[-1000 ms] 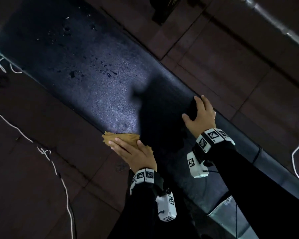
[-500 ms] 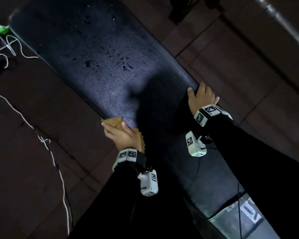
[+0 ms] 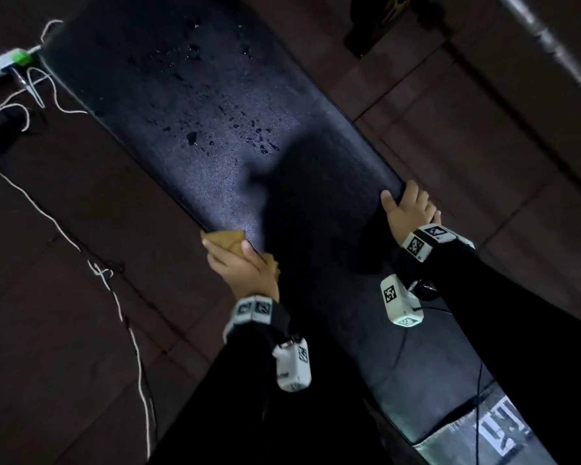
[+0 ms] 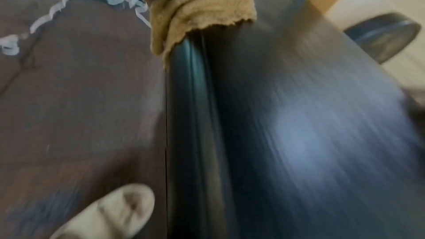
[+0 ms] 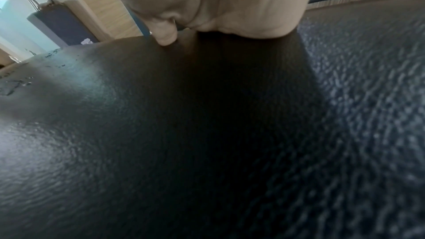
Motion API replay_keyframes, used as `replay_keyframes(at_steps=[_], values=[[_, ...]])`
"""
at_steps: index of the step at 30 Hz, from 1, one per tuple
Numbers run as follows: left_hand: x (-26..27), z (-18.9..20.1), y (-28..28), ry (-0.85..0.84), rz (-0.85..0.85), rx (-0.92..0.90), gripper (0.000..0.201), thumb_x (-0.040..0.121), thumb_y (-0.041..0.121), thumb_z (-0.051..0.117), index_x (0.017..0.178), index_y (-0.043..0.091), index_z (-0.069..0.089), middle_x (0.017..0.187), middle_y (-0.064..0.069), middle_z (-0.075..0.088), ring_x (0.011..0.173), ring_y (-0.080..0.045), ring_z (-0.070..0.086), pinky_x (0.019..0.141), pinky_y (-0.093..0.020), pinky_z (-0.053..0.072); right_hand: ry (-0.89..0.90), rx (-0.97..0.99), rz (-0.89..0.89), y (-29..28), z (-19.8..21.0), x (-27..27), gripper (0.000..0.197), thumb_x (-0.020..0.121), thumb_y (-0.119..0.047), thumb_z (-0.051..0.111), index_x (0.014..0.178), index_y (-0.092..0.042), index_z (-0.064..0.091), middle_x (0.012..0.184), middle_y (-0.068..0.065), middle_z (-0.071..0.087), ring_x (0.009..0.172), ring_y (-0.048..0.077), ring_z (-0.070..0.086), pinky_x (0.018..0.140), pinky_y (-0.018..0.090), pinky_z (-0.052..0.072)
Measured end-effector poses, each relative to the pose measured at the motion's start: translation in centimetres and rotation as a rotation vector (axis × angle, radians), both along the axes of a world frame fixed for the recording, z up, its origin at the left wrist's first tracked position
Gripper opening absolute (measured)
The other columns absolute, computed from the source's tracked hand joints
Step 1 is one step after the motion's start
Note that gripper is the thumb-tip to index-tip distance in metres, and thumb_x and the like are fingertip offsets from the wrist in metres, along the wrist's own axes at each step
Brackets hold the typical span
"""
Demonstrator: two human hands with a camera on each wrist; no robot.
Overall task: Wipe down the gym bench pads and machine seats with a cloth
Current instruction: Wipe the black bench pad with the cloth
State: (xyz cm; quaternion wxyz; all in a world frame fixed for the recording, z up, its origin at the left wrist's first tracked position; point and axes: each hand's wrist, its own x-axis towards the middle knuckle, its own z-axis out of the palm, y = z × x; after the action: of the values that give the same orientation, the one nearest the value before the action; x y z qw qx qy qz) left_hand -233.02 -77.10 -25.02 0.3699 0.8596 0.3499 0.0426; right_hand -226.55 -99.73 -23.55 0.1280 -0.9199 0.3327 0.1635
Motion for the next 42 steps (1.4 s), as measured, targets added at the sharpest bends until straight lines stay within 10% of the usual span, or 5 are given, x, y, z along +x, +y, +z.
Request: replay_keyframes(at_steps=[14, 20, 31, 42], values=[[13.1, -0.6, 9.5, 0.057, -0.087, 0.235, 0.07, 0.098, 0.036, 0.031, 0.146, -0.01, 0.01, 0.15, -0.035, 0.013, 0.138, -0.047, 0.021, 0.113, -0.042, 0.019, 0.166, 0.138, -0.051, 0.2, 2.3, 1.3, 0.061, 0.096, -0.045, 0.038, 0.145, -0.012, 0.023, 0.146, 0.014, 0.03, 0.137, 0.033, 0.024, 0.115, 0.048, 0.009], [17.9, 1.0, 11.0, 0.229, -0.481, 0.46, 0.061, 0.101, 0.036, 0.024, 0.151, 0.004, 0.01, 0.157, -0.023, 0.001, 0.139, -0.054, -0.005, 0.114, -0.054, -0.003, 0.184, 0.152, -0.068, 0.4, 2.7, 1.4, 0.06, 0.096, -0.045, 0.037, 0.145, -0.012, 0.023, 0.147, 0.012, 0.029, 0.138, 0.031, 0.022, 0.115, 0.048, 0.007], [5.5, 1.4, 3.8, 0.142, -0.999, 0.446, 0.056, 0.098, 0.033, 0.032, 0.148, 0.009, 0.026, 0.157, -0.014, 0.016, 0.142, -0.047, 0.007, 0.116, -0.053, 0.015, 0.187, 0.222, -0.105, -0.4, 1.6, 1.4, 0.061, 0.095, -0.048, 0.037, 0.145, -0.018, 0.021, 0.146, 0.009, 0.027, 0.139, 0.03, 0.019, 0.116, 0.047, 0.003], [16.5, 1.6, 9.7, 0.277, -0.555, 0.395, 0.062, 0.096, 0.033, 0.027, 0.15, 0.007, 0.017, 0.158, -0.019, 0.006, 0.14, -0.051, -0.001, 0.115, -0.054, 0.0, 0.23, 0.244, -0.084, -0.4, 2.3, 1.7, 0.061, 0.095, -0.047, 0.036, 0.145, -0.018, 0.02, 0.147, 0.008, 0.025, 0.14, 0.029, 0.018, 0.117, 0.047, 0.002]])
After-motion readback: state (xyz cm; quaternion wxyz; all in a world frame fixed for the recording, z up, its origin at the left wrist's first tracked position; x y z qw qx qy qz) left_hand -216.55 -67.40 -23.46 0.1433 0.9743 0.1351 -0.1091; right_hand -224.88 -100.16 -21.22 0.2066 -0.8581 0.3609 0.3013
